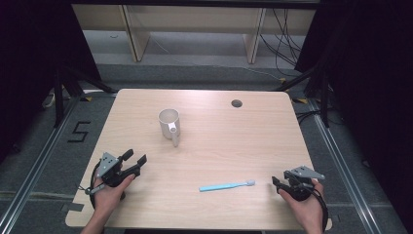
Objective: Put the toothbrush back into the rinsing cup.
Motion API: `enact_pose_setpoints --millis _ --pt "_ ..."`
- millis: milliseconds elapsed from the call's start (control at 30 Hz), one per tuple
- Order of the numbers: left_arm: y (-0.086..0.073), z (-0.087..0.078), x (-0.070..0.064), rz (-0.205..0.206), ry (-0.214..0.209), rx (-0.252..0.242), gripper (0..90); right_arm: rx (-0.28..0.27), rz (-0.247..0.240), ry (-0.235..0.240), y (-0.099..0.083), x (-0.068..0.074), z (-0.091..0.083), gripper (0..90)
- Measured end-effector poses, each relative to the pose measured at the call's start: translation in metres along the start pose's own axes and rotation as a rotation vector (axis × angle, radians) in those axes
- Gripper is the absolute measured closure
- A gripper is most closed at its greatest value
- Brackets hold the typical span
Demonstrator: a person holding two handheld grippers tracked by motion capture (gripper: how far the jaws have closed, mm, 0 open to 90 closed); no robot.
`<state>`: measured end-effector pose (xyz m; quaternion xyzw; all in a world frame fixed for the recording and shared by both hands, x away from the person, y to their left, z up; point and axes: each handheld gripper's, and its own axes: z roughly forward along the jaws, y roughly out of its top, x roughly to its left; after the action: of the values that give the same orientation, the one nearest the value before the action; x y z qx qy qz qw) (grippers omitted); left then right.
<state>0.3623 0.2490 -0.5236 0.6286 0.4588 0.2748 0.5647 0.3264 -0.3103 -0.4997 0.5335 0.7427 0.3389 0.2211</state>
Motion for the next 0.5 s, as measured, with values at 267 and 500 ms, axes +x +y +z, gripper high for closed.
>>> enact_pose_setpoints --millis 267,500 --pt "0.0004 0.0013 -0.0005 0.003 0.002 0.006 35.1 0.033 -0.075 0.007 0.0035 -0.0002 -0.0019 47.3" --pt "0.0005 0.0016 0.0002 0.015 -0.007 0.002 34.5 0.034 -0.152 0.016 0.0100 -0.0039 -0.0043 47.6"
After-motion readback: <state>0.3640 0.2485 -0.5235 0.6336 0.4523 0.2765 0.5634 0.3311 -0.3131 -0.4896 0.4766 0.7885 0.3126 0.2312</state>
